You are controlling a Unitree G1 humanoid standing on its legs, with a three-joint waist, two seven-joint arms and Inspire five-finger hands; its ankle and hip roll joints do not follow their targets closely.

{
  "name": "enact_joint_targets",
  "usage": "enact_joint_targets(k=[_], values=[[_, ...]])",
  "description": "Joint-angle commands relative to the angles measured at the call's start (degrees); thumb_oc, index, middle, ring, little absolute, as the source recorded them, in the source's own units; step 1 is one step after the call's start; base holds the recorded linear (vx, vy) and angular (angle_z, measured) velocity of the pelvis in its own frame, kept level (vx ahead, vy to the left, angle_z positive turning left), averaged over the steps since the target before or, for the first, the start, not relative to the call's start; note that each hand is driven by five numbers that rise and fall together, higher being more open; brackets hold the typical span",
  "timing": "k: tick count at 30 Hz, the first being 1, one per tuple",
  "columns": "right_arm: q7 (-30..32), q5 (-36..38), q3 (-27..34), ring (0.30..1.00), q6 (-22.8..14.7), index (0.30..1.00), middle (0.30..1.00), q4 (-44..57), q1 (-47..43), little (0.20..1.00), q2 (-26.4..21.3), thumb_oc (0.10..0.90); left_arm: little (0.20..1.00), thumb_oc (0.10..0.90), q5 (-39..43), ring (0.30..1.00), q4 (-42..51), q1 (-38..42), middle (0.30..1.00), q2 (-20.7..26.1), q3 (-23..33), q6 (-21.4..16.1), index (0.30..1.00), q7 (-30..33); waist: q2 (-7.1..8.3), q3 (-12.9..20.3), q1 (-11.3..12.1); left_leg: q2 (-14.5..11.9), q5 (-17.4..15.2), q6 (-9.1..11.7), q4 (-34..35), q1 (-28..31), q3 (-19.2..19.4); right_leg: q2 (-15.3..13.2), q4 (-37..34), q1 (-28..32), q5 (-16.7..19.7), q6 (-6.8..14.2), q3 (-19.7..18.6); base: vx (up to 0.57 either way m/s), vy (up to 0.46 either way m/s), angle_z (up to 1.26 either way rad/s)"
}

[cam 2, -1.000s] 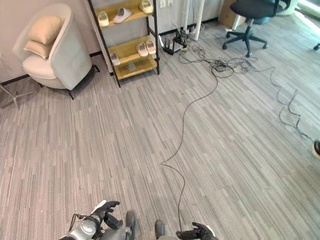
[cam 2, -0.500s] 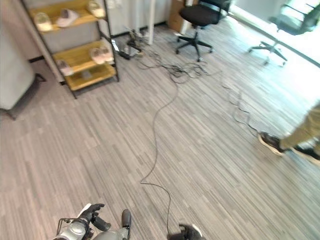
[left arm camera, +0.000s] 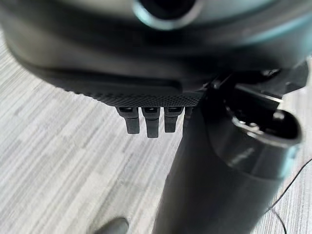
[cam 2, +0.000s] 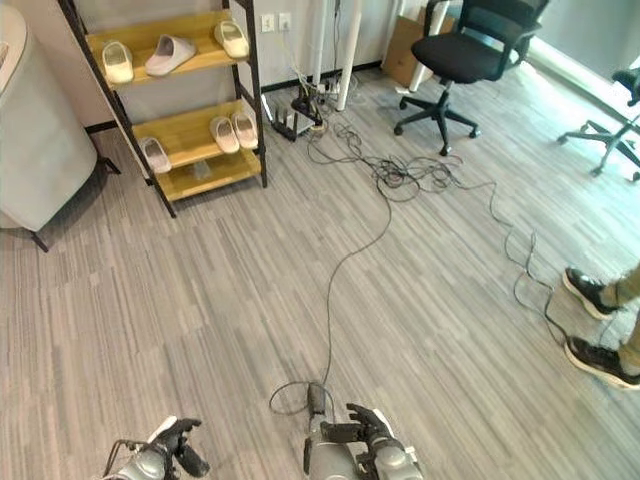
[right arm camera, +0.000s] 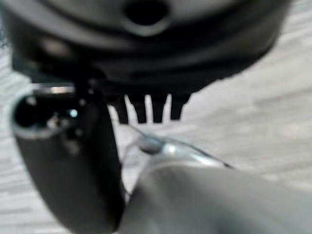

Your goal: Arrange the slippers neatly on the shoe rack.

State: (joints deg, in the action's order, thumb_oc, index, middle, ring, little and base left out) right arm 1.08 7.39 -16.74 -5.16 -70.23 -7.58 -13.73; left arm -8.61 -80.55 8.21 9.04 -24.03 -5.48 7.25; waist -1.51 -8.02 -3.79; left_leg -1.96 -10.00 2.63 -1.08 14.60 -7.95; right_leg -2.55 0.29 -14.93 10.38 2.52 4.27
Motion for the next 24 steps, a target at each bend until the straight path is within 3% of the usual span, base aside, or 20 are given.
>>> enact_joint_targets(k=[1, 2, 3, 5, 6, 9, 10, 11, 12, 13, 16, 17, 18, 19, 21, 22, 24], values=[[0.3, -2.1, -2.3, 0.900, -0.2, 0.900, 0.900, -1.1, 2.0, 0.900, -2.8, 0.800, 0.900, 0.800, -3.2, 0.900, 0.4, 0.3, 0.900, 0.6, 0.7, 0.3, 0.900, 0.2, -0.77, -1.2, -0.1, -1.8, 11.8, 1.1, -14.1, -10.3, 2.5, 0.6, 0.7, 6.8, -7.5, 1.7, -0.7, 0.27, -0.373, 0.30], [0.3, -1.9, -2.2, 0.900, -0.3, 0.900, 0.900, -1.0, 1.9, 0.900, -3.1, 0.800, 0.900, 0.800, -2.8, 0.900, 1.0, 0.3, 0.900, 0.9, 0.7, 0.2, 0.900, 0.0, 0.43, -2.4, 0.9, -2.1, 15.3, 0.7, -21.9, -14.6, 3.1, 0.0, 0.6, 8.4, -8.3, 0.6, -0.1, 0.26, -0.424, 0.34], [0.6, -1.7, -2.4, 0.900, -0.4, 0.900, 0.900, -0.8, 1.7, 0.900, -3.3, 0.800, 0.900, 0.800, -1.9, 0.900, 1.7, 0.0, 0.900, 1.0, 0.7, -0.1, 0.900, -0.1, 1.61, -3.3, 2.1, -2.0, 16.1, -0.7, -28.5, -18.0, 3.6, 0.0, 0.0, 10.5, -9.0, -0.7, 0.4, 0.25, -0.381, 0.22], [1.5, -1.7, -2.6, 0.900, -0.4, 0.900, 0.900, -1.0, 0.8, 0.900, -4.0, 0.800, 0.900, 0.800, -0.4, 0.900, 3.0, 0.4, 0.900, 0.9, 0.5, -0.6, 0.900, 0.5, 2.91, -4.8, 3.5, -1.8, 14.7, -1.7, -35.0, -23.6, 6.2, -0.3, -1.2, 13.8, -10.5, -1.5, 0.8, 0.28, -0.330, 0.21], [1.9, -1.3, -2.4, 0.900, -0.5, 0.900, 0.900, -1.2, 0.5, 0.900, -4.3, 0.800, 0.900, 0.800, 0.5, 0.900, 3.6, 0.5, 0.900, 0.8, 0.7, -0.6, 0.900, 0.8, 2.83, -5.4, 4.1, -2.3, 13.7, -1.6, -36.1, -26.5, 7.7, 0.0, -1.8, 15.4, -11.2, -1.6, 1.2, 0.30, -0.225, 0.18], [2.7, 0.4, -1.6, 0.900, -1.1, 0.900, 0.900, -1.4, 0.1, 0.900, -4.9, 0.800, 0.900, 0.800, 2.8, 0.900, 4.3, 0.6, 0.900, 0.5, 2.0, -0.7, 0.900, 1.8, 2.71, -5.5, 5.1, -1.8, 12.4, -1.0, -30.0, -29.9, 9.9, 0.4, -3.7, 18.7, -12.9, -1.3, 2.2, 0.40, -0.080, 0.20], [3.1, 2.1, -1.0, 0.900, -2.0, 0.900, 0.900, -0.6, -0.1, 0.900, -4.9, 0.800, 0.900, 0.800, 3.1, 0.900, 4.2, -0.5, 0.900, 0.4, 2.6, -1.0, 0.900, 2.1, 1.89, -4.8, 6.7, 0.0, 13.5, -1.0, -11.8, -30.3, 11.5, 2.1, -5.0, 22.2, -14.8, -0.3, 2.4, 0.45, 0.011, -0.10], [3.1, 2.1, -1.0, 0.900, -2.0, 0.900, 0.900, -0.6, -0.1, 0.900, -4.9, 0.800, 0.900, 0.800, 3.1, 0.900, 4.2, -0.5, 0.900, 0.4, 2.5, -1.0, 0.900, 2.1, 2.03, -4.9, 6.8, 0.1, 14.0, -1.0, -11.0, -29.9, 11.6, 1.9, -5.0, 22.3, -14.8, -0.3, 2.4, 0.64, 0.013, 0.06], [3.4, 1.8, -1.4, 0.900, -2.4, 0.900, 0.900, -0.2, -0.4, 0.900, -4.9, 0.800, 0.900, 0.800, 2.6, 0.900, 3.9, -0.9, 0.900, 0.5, 2.3, -0.9, 0.900, 2.2, 1.51, -4.5, 7.5, 0.4, 17.9, -0.5, -4.5, -30.5, 11.5, 3.2, -5.0, 23.8, -15.8, -0.2, 2.6, 0.68, 0.037, -0.06], [4.0, 0.0, -2.9, 0.900, -2.7, 0.900, 0.900, 1.5, -1.7, 0.900, -4.6, 0.800, 0.900, 0.800, 2.4, 0.900, 3.1, -1.7, 0.900, 0.6, 2.5, -0.7, 0.900, 2.2, 1.48, -4.2, 9.5, 1.1, 19.4, 0.3, 6.1, -34.1, 12.8, 4.7, -4.4, 27.8, -18.7, -0.3, 1.5, 0.85, 0.074, -0.07], [4.3, -1.1, -3.9, 0.900, -2.8, 0.900, 0.900, 2.2, -2.6, 0.900, -3.8, 0.800, 0.900, 0.800, 2.2, 0.900, 1.6, -3.1, 0.900, 0.7, 4.2, 0.1, 0.900, 2.2, 1.87, -3.4, 10.7, 0.1, 20.0, 0.1, 6.1, -35.1, 18.3, 5.4, -3.9, 30.6, -20.5, -0.2, 0.6, 0.58, 0.117, -0.51], [3.7, -1.5, -4.3, 0.900, -2.5, 0.900, 0.900, 2.2, -2.5, 0.900, -3.3, 0.800, 0.900, 0.800, 1.5, 0.900, 1.2, -4.3, 0.900, 0.9, 5.1, 0.6, 0.900, 1.8, 2.08, -2.3, 11.1, -1.0, 19.5, -0.9, 6.1, -34.0, 20.3, 5.7, -3.9, 31.6, -21.1, 0.1, 0.1, 0.56, 0.154, -0.79], [3.7, -1.8, -4.4, 0.900, -2.3, 0.900, 0.900, 2.1, -2.5, 0.900, -2.7, 0.800, 0.900, 0.800, 1.1, 0.900, 1.2, -4.6, 0.900, 1.3, 5.1, 0.6, 0.900, 1.9, 2.46, -1.7, 11.8, -0.9, 22.2, -1.5, 6.1, -33.3, 20.3, 5.3, -3.5, 32.4, -21.4, 0.4, 0.2, 0.53, 0.154, -0.10], [3.4, -2.1, -4.4, 0.900, -2.3, 0.900, 0.900, 2.0, -2.1, 0.900, -2.1, 0.800, 0.900, 0.800, 1.3, 0.900, 1.1, -4.9, 0.900, 1.5, 5.7, 0.7, 0.900, 1.9, 3.27, -0.9, 12.4, -0.1, 22.9, -2.2, 5.4, -32.9, 19.1, 4.5, -2.5, 32.3, -21.5, 0.9, -0.1, 0.56, 0.174, 0.36], [2.7, -2.9, -4.7, 0.900, -1.8, 0.900, 0.900, 1.5, -1.2, 0.900, -0.7, 0.800, 0.900, 0.800, 1.7, 0.900, 0.5, -4.5, 0.900, 2.1, 6.4, 0.8, 0.900, 1.6, 5.42, 0.5, 13.5, 1.8, 21.6, -3.4, 2.1, -32.8, 17.6, 1.9, 2.8, 31.1, -19.2, 3.9, 0.8, 0.51, 0.212, 0.19], [2.5, -3.0, -4.5, 0.900, -1.9, 0.900, 0.900, 1.1, -0.3, 0.900, -0.2, 0.800, 0.900, 0.800, 1.7, 0.900, 0.4, -4.1, 0.900, 2.3, 6.2, 0.7, 0.900, 1.4, 6.70, 0.7, 13.3, 3.4, 20.1, -4.4, -0.4, -32.8, 17.3, -0.4, 8.4, 30.2, -13.6, 7.1, 1.7, 0.42, 0.258, -0.10], [1.8, -2.8, -4.1, 0.900, -1.6, 0.900, 0.900, 1.3, 0.2, 0.900, 0.0, 0.800, 0.900, 0.800, 1.7, 0.900, 1.1, -3.5, 0.900, 2.8, 5.9, 0.6, 0.900, 1.3, 6.58, 0.4, 12.3, 4.7, 17.3, -5.9, -2.0, -30.8, 15.9, -3.5, 21.0, 25.1, -3.3, 10.2, 1.5, 0.43, 0.284, 0.23]])
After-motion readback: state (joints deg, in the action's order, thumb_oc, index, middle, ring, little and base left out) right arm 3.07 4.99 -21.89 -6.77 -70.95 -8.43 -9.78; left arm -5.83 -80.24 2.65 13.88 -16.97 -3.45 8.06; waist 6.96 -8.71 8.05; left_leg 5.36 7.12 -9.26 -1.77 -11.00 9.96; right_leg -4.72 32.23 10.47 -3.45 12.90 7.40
